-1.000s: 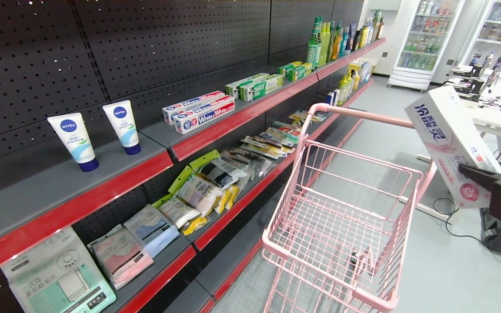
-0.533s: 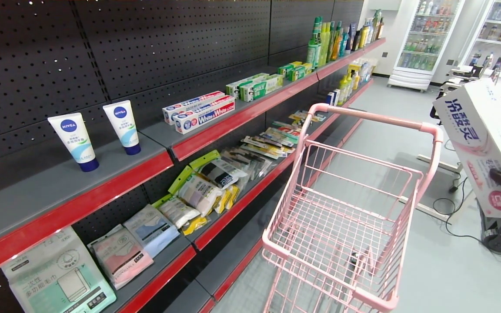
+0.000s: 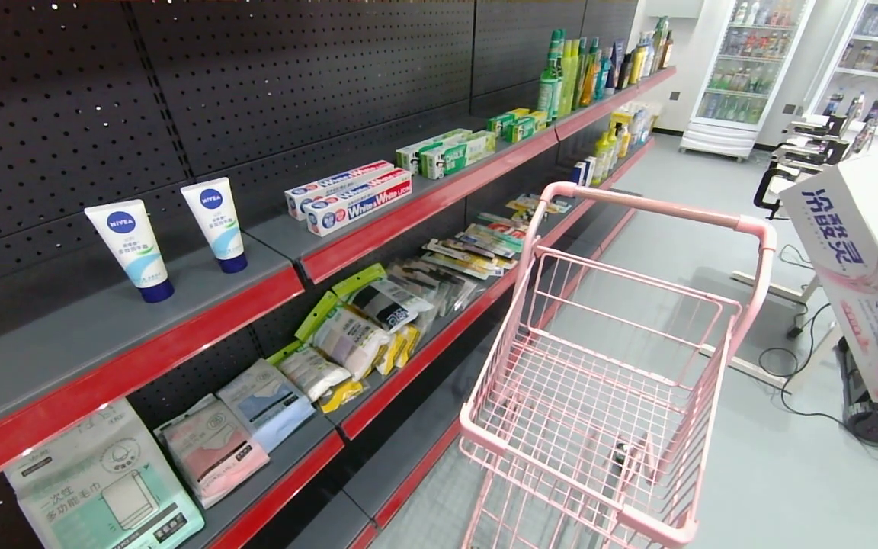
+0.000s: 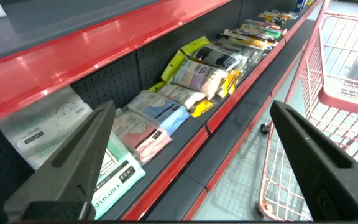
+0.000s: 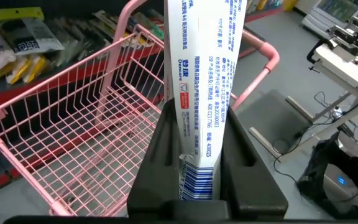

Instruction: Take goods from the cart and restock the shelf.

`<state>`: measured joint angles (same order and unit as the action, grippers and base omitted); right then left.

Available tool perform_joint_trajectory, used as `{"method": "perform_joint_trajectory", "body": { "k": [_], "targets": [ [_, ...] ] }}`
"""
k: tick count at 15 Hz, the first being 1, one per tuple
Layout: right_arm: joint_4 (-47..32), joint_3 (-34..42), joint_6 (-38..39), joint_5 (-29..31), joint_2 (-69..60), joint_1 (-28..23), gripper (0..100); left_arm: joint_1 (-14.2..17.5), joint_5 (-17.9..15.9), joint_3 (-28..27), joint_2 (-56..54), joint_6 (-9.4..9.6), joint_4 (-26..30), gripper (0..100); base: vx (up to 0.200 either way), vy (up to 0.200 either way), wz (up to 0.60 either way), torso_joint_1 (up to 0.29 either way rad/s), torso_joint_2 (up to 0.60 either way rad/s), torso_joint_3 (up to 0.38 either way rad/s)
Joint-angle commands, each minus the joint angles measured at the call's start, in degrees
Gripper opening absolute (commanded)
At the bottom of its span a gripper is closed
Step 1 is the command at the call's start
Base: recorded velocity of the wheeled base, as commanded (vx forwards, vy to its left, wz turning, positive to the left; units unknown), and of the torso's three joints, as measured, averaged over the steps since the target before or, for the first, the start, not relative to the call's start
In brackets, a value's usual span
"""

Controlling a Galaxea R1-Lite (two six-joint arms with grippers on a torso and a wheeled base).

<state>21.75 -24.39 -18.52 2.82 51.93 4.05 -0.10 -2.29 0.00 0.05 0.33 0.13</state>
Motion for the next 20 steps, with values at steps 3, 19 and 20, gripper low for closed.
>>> {"method": "perform_joint_trajectory", "body": {
  "k": [3, 19, 20],
  "targets": [
    [0.0, 0.4, -1.0, -0.1, 1.0, 0.1, 0, 0.0, 0.0, 0.0, 0.0, -0.07, 0.0, 100, 0.000, 0.000, 0.00, 0.193, -0.44, -0.245],
    [0.1, 0.6, -2.0, -0.4, 1.9, 0.2, 0, 0.0, 0.0, 0.0, 0.0, -0.07, 0.0, 100, 0.000, 0.000, 0.00, 0.194, -0.41, -0.222],
    [0.1, 0.7, -2.0, -0.3, 1.9, 0.2, 0, 0.0, 0.0, 0.0, 0.0, -0.07, 0.0, 100, 0.000, 0.000, 0.00, 0.168, -0.35, -0.183]
  ]
}}
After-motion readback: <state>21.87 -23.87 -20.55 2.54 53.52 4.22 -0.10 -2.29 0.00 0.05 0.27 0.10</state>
